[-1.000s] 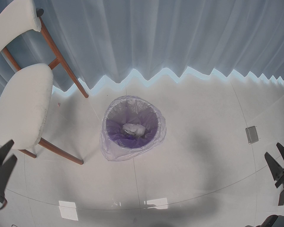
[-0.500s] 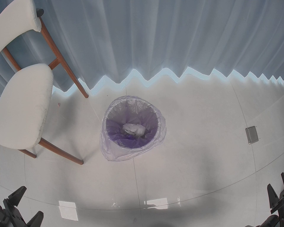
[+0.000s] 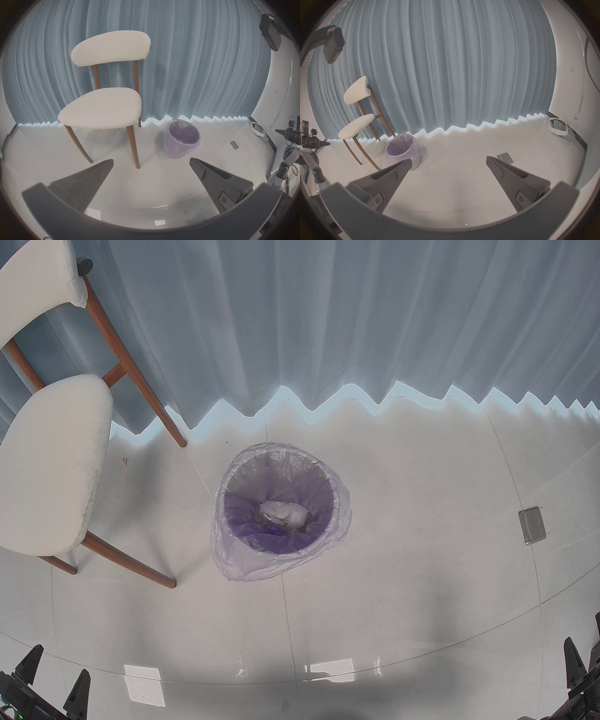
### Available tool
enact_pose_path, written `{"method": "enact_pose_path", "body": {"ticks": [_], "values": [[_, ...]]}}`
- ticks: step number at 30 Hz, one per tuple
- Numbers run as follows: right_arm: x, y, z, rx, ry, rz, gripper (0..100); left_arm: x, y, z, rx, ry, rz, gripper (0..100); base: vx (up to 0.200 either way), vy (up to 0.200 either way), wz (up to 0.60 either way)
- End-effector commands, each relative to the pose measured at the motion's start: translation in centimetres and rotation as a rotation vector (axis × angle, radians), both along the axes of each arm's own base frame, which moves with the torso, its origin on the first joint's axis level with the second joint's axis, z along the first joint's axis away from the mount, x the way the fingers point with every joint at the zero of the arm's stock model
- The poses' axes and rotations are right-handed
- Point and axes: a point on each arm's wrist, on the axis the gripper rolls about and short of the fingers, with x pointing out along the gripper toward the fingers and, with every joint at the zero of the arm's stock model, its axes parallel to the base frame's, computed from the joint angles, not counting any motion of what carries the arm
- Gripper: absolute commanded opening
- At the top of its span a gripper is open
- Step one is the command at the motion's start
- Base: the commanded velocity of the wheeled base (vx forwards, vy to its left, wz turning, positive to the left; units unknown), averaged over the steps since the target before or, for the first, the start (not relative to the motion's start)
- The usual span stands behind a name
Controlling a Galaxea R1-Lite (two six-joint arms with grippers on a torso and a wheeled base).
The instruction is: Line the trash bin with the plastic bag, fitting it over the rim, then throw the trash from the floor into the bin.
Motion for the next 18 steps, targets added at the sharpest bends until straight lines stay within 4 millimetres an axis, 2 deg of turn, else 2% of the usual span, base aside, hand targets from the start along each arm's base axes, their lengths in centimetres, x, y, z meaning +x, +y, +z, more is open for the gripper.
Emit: {"method": "enact_pose_path", "body": {"ticks": [1,5,6,7,10,11,18], "values": [[0.03,-0.02,-0.51,0.003,0.002,-0.012,100,0.11,0.15,-0.50,0.004,0.020,0.064,100,0.000,0.000,0.00],[0.01,-0.03,-0.48,-0.007,0.003,-0.022,100,0.04,0.72,-0.61,0.059,0.035,0.313,100,0.000,0.000,0.00],[0.01,-0.03,-0.48,-0.007,0.003,-0.022,100,0.04,0.72,-0.61,0.059,0.035,0.313,100,0.000,0.000,0.00],[0.01,-0.03,-0.50,-0.003,0.005,-0.022,100,0.05,0.71,-0.61,0.064,0.035,0.284,100,0.000,0.000,0.00],[0.00,-0.01,-0.52,-0.008,0.009,-0.010,100,-0.21,0.48,-0.77,0.027,0.001,0.017,100,0.000,0.000,0.00],[0.03,0.04,-0.71,-0.011,0.023,0.009,100,-0.33,0.44,-0.96,0.041,0.003,-0.015,100,0.000,0.000,0.00],[0.03,0.17,-0.86,-0.043,0.041,0.066,100,-0.58,0.37,-1.22,0.081,-0.016,-0.017,100,0.000,0.000,0.00]]}}
